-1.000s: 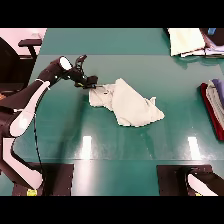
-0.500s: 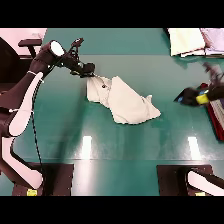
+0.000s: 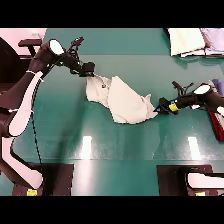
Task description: Fold the shirts.
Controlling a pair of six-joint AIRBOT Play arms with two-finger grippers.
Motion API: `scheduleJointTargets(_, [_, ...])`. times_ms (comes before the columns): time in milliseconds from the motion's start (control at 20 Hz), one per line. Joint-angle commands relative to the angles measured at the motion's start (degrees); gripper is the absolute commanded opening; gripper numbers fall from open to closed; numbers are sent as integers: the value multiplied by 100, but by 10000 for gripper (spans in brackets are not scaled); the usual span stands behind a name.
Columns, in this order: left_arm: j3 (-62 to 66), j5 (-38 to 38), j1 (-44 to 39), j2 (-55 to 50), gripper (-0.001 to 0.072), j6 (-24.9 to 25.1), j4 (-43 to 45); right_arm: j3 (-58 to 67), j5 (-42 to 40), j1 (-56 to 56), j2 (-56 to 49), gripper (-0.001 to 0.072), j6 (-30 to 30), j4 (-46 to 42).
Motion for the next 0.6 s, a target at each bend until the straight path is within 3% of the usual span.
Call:
scheduleJointTargets(0, [11,-68,4,127,23,-2,177,378,-103,177,17,21,-90,-31])
scheduleJointTargets(250, [396,177,4,1335,23,7,1239,1683,-48,-271,1351,20,-87,-723])
scheduleJointTargets(550, [855,855,4,3414,24,153,1252,3545,-31,-621,2828,20,-96,-833])
